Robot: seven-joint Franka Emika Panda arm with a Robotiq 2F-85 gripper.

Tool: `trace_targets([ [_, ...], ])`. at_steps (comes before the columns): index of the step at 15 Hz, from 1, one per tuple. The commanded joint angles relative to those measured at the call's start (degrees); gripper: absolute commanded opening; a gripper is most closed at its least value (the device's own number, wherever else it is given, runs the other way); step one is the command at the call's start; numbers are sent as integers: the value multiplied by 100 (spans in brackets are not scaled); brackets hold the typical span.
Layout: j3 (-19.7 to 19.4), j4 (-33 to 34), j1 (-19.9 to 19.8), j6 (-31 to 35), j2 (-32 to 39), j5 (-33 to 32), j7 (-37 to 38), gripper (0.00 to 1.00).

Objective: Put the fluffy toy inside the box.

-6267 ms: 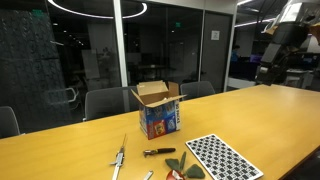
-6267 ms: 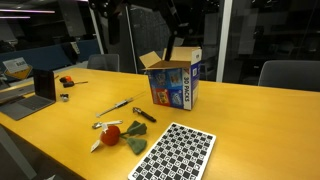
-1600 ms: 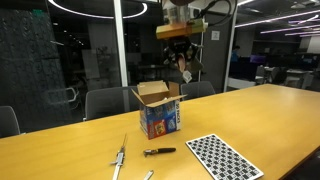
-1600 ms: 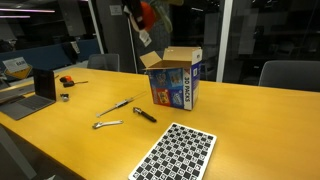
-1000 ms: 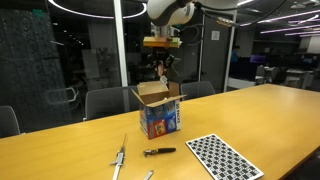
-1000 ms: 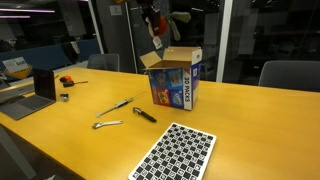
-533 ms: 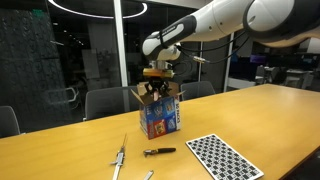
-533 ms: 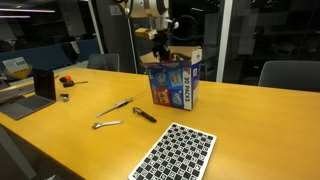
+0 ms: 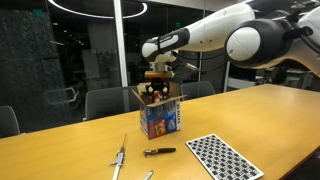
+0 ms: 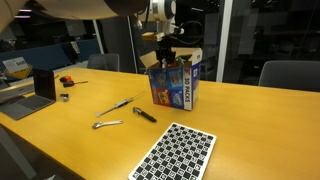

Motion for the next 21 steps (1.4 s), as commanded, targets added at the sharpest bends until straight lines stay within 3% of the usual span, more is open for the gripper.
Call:
trace_targets([
  [1, -177, 884, 150, -689, 66, 69, -79, 95],
  [6, -159, 1368, 238, -1364, -524, -284, -49, 100],
  [12, -137, 1235, 526, -2967, -1829, -1003, -626, 100],
  [17, -62, 359, 735, -3767, -3097, -1535, -1369, 100],
  [21, 57, -809, 620, -3552, -4021, -1287, -1976, 100],
])
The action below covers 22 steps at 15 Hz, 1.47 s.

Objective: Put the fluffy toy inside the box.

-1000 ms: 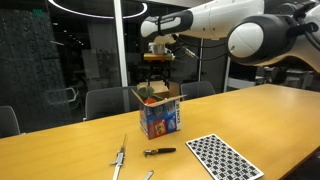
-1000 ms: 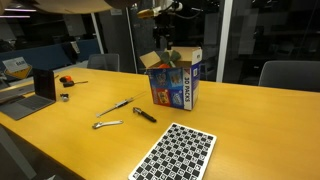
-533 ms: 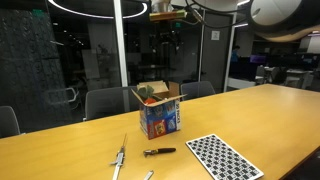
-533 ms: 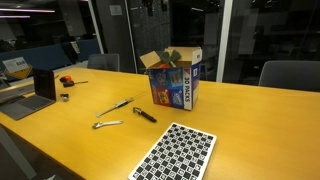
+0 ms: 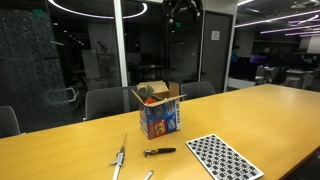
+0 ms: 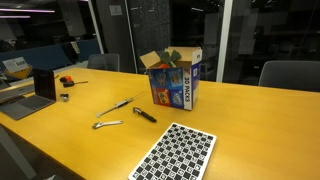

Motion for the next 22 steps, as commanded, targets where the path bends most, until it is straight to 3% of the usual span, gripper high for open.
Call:
trace_targets([
  [1, 94, -1413, -99, 444, -991, 75, -728, 100],
  [5, 28, -2551, -128, 1271, -1663, 242, -1446, 100],
  [7, -27, -3148, -139, 1789, -1942, 245, -1579, 100],
  [11, -184, -4409, -186, 2137, -2344, 178, -1526, 100],
  [12, 35, -4705, -469, 2194, -2426, 203, -1520, 100],
  [16, 28, -6045, -747, 2778, -3003, 266, -1202, 100],
  [22, -166, -8053, -1093, 4569, -4406, 1051, -1398, 100],
])
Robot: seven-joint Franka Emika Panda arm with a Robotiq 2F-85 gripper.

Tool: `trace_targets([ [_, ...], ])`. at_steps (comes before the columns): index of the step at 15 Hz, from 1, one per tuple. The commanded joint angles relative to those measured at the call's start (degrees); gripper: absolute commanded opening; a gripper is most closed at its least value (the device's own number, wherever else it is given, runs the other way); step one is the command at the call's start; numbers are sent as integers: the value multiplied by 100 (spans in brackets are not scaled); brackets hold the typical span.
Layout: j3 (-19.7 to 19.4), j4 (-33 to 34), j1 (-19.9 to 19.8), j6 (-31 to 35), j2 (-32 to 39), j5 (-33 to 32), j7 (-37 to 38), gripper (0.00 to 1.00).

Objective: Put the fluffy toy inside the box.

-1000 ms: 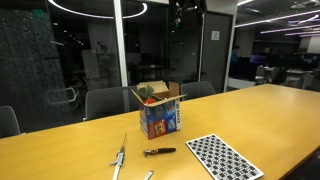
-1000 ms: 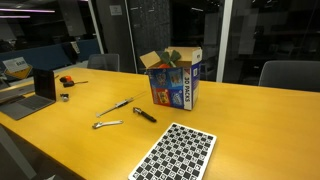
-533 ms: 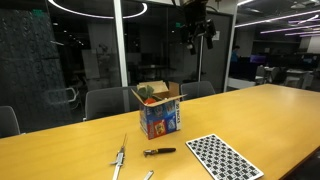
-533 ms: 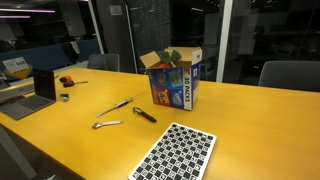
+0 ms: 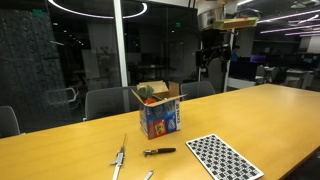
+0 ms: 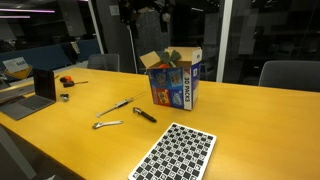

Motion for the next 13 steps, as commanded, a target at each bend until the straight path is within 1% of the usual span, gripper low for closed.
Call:
trace_targets([
  [1, -94, -1447, -194, 1048, -1260, 490, -246, 100],
  [2, -110, -1792, -244, 1076, -1532, 551, -252, 100],
  [3, 51, -981, -289, 675, -767, 384, -136, 100],
  [4, 48, -1194, -319, 703, -932, 401, -147, 100],
  [5, 58, -1219, -332, 698, -973, 399, -145, 100],
  [13, 89, -1122, -322, 698, -805, 393, -138, 100],
])
